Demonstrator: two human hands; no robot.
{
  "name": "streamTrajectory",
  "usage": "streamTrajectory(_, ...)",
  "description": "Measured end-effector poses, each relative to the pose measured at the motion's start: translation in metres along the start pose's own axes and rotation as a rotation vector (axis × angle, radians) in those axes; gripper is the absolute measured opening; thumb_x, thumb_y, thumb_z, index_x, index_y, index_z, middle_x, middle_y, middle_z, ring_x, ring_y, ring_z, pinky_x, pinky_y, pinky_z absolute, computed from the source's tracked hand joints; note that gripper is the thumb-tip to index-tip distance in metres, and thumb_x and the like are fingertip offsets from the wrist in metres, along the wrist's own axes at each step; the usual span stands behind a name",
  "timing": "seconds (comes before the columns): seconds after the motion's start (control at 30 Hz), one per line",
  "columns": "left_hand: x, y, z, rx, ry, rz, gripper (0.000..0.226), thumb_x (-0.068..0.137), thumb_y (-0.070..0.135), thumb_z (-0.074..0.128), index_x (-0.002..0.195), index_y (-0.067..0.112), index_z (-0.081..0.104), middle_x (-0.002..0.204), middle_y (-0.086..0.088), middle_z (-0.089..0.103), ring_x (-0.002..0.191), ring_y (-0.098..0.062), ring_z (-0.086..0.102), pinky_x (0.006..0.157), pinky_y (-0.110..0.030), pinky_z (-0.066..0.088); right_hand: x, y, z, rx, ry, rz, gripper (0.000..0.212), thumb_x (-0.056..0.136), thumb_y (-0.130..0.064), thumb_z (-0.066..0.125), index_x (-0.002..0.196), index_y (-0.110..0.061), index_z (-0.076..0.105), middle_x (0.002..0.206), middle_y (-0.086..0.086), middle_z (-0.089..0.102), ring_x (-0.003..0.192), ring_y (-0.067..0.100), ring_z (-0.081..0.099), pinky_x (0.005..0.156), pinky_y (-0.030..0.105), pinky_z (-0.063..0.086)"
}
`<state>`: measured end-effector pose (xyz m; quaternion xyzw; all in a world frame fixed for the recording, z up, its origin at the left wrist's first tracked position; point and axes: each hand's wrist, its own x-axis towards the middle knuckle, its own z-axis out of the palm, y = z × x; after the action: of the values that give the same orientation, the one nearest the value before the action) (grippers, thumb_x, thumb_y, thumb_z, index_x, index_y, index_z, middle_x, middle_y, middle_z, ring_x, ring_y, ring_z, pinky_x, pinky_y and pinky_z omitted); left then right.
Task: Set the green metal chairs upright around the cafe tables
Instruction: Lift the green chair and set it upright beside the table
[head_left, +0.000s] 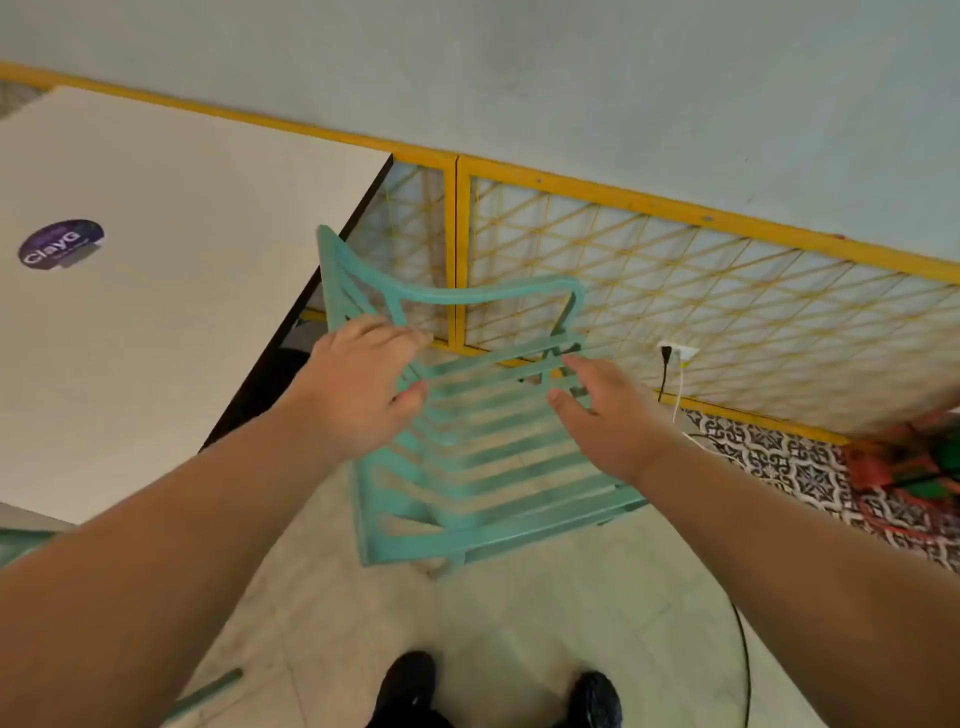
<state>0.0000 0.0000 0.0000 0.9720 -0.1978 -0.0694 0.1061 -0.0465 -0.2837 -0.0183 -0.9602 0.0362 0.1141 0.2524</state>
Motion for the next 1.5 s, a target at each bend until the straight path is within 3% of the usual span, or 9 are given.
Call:
streamTrajectory(0.17,0.002,0.017,0.076,0.135,-0.355,-0.073,0.069,0.096,0.058,0.043,0.158,0.03,0.03,0.162,0.004,0.035,0.15,-0.024,0.027,0.122,-0.047,0.023,0.018,0.026,0.072,-0.057,-0.164,0.096,0.061,0.105,-0.053,0.041,0.157,-0.024,0.039,0.161,0.003,0.04,0.145,0.025,0.04,0.12,0.047,0.031)
streamTrajectory(0.27,-0.004,0.009,0.103,0.328,-0.479,-0.086,0.055,0.089,0.064,0.036,0.128,0.033,0.059,0.13,0.005,0.064,0.126,-0.022,0.052,0.116,-0.047,0.026,0.027,0.049,0.116,-0.084,-0.235,0.137,0.054,0.105,-0.051,0.043,0.149,-0.021,0.051,0.151,0.006,0.052,0.137,0.028,0.049,0.115,0.044,0.039)
streamTrajectory(0.47,-0.008,0.002,0.115,0.317,-0.254,-0.194,0.046,0.085,0.063,0.028,0.091,0.038,0.067,0.076,0.016,0.062,0.093,-0.011,0.057,0.12,-0.06,-0.003,0.036,0.081,0.194,-0.177,-0.395,0.131,0.049,0.106,-0.051,0.039,0.138,-0.023,0.062,0.139,0.007,0.062,0.127,0.03,0.055,0.109,0.042,0.042)
streamTrajectory(0.6,-0.012,0.002,0.116,0.255,-0.204,-0.284,0.042,0.084,0.058,0.033,0.078,0.034,0.067,0.065,0.012,0.058,0.078,-0.011,0.054,0.096,-0.05,0.037,0.039,0.085,0.225,-0.201,-0.486,0.116,0.047,0.106,-0.053,0.034,0.124,-0.025,0.068,0.128,0.005,0.067,0.121,0.031,0.058,0.103,0.041,0.042)
streamTrajectory(0.77,-0.011,0.0,0.122,0.079,-0.019,-0.341,0.022,0.09,0.042,0.05,0.098,0.036,0.069,0.109,0.012,0.065,0.11,-0.018,0.048,0.087,-0.045,0.044,0.042,0.084,0.25,-0.398,-0.526,0.076,0.056,0.107,-0.044,0.02,0.098,-0.019,0.069,0.101,0.004,0.07,0.1,0.029,0.06,0.095,0.046,0.036)
streamTrajectory(0.93,-0.016,0.002,0.121,-0.068,0.05,-0.591,0.053,0.092,0.014,0.052,0.141,0.032,0.054,0.167,0.001,0.001,0.146,-0.032,0.014,0.106,-0.052,0.044,0.038,0.09,0.258,-0.402,-0.366,0.03,0.053,0.098,-0.041,0.026,0.079,-0.019,0.07,0.083,0.002,0.07,0.083,0.027,0.061,0.093,0.043,0.037)
streamTrajectory(1.27,-0.007,-0.011,0.126,-0.268,0.147,-0.669,0.045,0.095,0.012,0.048,0.135,0.029,0.06,0.165,0.003,0.012,0.119,-0.036,0.051,0.094,-0.042,0.047,0.041,0.1,0.267,-0.36,-0.223,-0.045,0.05,0.095,-0.043,0.026,0.068,-0.017,0.06,0.074,0.001,0.067,0.075,0.027,0.058,0.089,0.039,0.043)
streamTrajectory(1.33,-0.008,-0.012,0.125,-0.299,0.143,-0.694,0.042,0.096,0.017,0.048,0.135,0.028,0.059,0.142,-0.008,0.036,0.095,-0.03,0.052,0.084,-0.038,0.041,0.04,0.101,0.269,-0.35,-0.2,-0.041,0.05,0.092,-0.043,0.023,0.066,-0.017,0.057,0.073,0.001,0.067,0.075,0.027,0.059,0.088,0.038,0.042)
streamTrajectory(1.5,-0.012,-0.009,0.121,-0.277,0.098,-0.693,0.023,0.098,0.018,0.046,0.118,0.025,0.055,0.11,-0.008,0.031,0.065,-0.018,0.034,0.076,-0.04,0.034,0.036,0.103,0.272,-0.332,-0.133,-0.045,0.046,0.098,-0.039,0.033,0.067,-0.015,0.056,0.072,0.002,0.063,0.077,0.028,0.058,0.075,0.035,0.031)
